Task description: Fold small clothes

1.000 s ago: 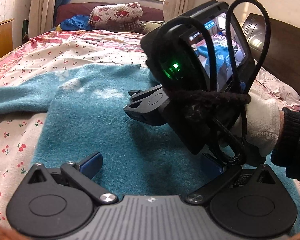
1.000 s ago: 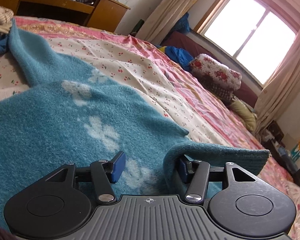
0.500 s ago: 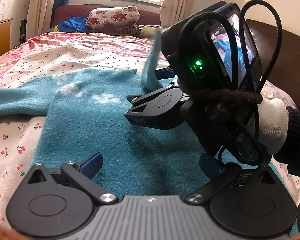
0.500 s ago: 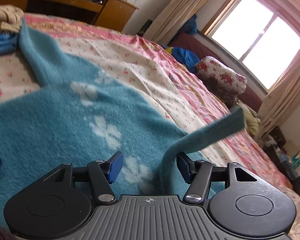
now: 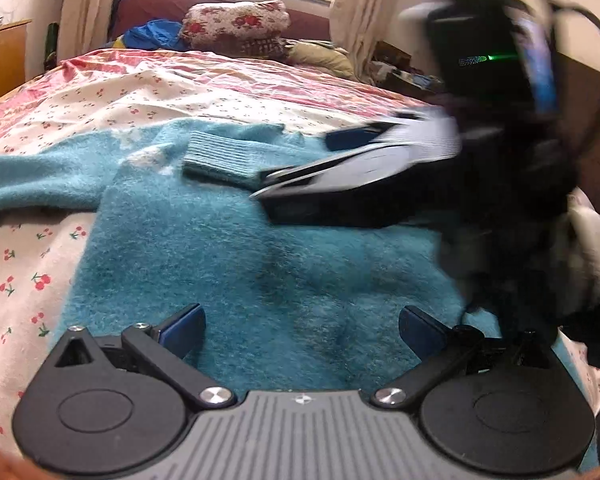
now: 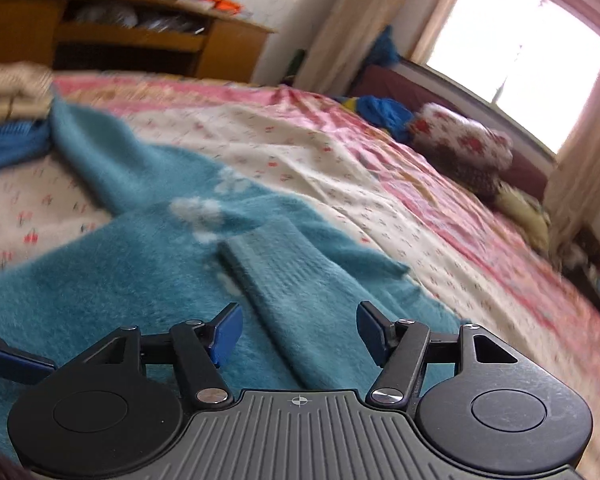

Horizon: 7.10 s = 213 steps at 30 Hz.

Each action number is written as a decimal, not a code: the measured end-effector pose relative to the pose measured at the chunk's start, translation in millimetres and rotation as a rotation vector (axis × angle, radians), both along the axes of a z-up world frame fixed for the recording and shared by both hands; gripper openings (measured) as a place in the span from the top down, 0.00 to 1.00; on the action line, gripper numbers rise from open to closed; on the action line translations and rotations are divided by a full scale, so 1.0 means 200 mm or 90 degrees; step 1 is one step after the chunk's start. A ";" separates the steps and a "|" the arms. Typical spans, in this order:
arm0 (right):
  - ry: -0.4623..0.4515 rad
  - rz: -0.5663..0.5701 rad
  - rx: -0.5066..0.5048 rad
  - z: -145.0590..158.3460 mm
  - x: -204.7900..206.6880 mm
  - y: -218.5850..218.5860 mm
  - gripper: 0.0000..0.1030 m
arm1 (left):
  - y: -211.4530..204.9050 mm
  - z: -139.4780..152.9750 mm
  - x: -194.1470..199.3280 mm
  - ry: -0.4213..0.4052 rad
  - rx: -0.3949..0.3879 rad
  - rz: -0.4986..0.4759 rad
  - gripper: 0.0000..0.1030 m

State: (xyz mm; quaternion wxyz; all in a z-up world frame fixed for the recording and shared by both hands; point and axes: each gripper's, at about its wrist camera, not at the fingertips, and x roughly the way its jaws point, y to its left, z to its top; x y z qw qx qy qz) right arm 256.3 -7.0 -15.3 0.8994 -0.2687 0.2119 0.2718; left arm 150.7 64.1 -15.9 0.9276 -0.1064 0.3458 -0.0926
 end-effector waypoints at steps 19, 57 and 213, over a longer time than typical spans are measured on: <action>0.118 -0.191 0.300 -0.12 -0.18 -0.61 0.39 | 0.63 0.02 0.16 -0.003 0.053 0.376 0.09; 0.133 -0.153 0.411 -0.05 -0.20 -0.77 0.69 | 0.59 0.43 0.54 -0.149 -0.106 0.341 0.83; 0.162 -0.321 0.265 0.08 -0.08 -1.03 0.69 | 0.36 0.01 -0.09 0.023 0.159 0.156 0.51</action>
